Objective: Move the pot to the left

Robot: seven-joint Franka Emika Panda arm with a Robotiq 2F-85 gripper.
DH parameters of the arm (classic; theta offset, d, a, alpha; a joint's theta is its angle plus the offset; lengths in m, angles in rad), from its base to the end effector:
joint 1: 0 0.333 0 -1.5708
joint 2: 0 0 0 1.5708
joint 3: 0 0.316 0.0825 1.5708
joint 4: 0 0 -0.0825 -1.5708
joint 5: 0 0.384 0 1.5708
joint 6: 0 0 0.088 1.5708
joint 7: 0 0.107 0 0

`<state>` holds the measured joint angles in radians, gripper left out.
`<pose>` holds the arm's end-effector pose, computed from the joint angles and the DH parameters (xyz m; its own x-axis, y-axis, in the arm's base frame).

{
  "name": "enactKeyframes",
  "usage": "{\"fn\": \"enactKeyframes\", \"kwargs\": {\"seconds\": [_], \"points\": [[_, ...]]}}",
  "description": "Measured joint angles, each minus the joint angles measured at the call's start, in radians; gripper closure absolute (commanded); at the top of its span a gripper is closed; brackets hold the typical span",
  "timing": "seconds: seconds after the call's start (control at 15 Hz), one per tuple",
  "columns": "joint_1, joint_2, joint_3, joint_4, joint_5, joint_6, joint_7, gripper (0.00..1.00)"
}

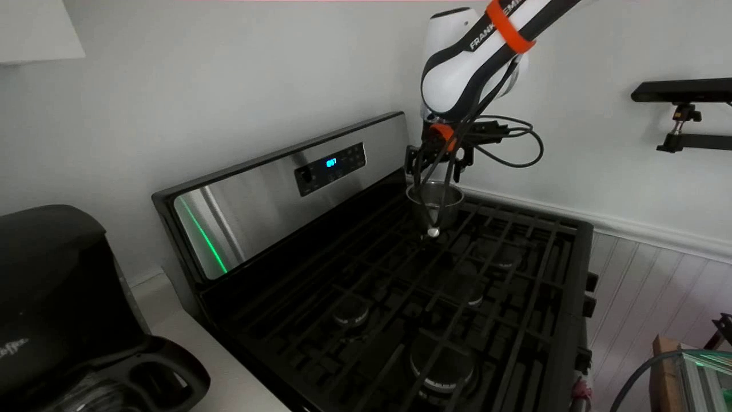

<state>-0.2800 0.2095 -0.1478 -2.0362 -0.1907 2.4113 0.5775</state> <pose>0.5486 -0.2484 0.3598 0.6357 -0.7385 0.2247 -0.7661 -0.6393 0.0663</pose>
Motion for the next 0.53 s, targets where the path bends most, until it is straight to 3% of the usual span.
{"fn": "enactKeyframes", "kwargs": {"seconds": [0.53], "points": [[0.022, 0.211, -0.052, 0.212, 0.120, -0.032, -0.118, 0.00]]}}
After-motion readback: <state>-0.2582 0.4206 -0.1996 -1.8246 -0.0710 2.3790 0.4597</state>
